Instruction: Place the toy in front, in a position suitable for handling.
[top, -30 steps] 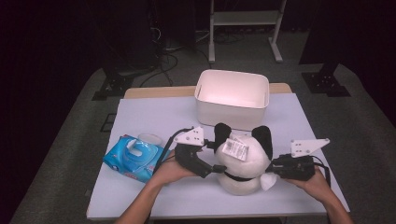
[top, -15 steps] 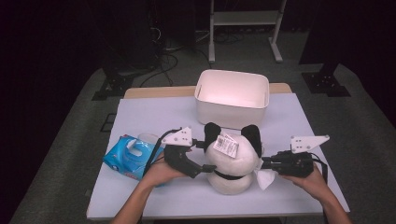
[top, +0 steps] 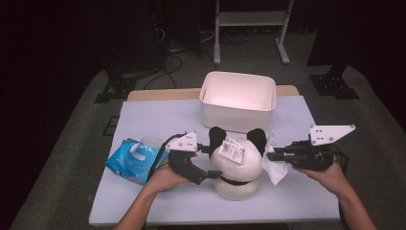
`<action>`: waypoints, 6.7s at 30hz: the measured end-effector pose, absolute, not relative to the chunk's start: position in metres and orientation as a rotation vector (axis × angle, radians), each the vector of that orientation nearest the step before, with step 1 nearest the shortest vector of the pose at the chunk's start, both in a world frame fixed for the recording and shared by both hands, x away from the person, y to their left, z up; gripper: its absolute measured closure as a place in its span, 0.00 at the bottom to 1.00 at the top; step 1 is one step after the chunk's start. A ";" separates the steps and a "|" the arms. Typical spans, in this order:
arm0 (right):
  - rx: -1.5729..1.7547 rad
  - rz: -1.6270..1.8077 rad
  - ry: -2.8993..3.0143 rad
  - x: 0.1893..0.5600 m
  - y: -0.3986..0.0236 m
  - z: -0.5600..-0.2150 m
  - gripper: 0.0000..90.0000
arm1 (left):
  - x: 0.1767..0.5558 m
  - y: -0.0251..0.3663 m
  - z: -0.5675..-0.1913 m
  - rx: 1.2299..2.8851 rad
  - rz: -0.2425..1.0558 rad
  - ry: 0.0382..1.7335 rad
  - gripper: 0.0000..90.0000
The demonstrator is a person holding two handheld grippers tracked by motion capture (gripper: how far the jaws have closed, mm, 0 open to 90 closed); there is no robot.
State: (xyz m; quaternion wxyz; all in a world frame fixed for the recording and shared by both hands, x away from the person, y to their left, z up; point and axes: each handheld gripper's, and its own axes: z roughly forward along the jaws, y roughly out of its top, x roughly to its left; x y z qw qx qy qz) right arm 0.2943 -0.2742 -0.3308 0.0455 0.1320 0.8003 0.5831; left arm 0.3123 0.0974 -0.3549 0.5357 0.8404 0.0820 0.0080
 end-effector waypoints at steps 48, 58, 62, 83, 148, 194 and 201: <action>0.248 1.606 2.537 0.289 -0.247 -0.301 0.92 | 0.307 0.083 -0.360 2.013 0.018 0.101 0.46; 0.352 1.573 2.498 0.314 -0.254 -0.294 0.92 | 0.302 0.082 -0.360 2.011 0.031 0.065 0.46; 0.366 1.556 2.501 0.318 -0.251 -0.293 0.92 | 0.303 0.084 -0.361 2.005 0.028 0.083 0.46; 0.241 1.540 2.585 0.303 -0.225 -0.290 0.92 | 0.296 0.073 -0.356 2.034 0.061 0.067 0.46; 0.191 1.450 2.698 0.309 -0.188 -0.268 0.92 | 0.286 0.037 -0.343 2.089 0.147 0.026 0.45; 0.376 1.476 2.643 0.298 -0.251 -0.276 0.92 | 0.300 0.056 -0.350 2.026 0.085 0.165 0.46; 0.332 1.567 2.619 0.297 -0.241 -0.275 0.92 | 0.301 0.051 -0.348 2.025 0.085 0.174 0.47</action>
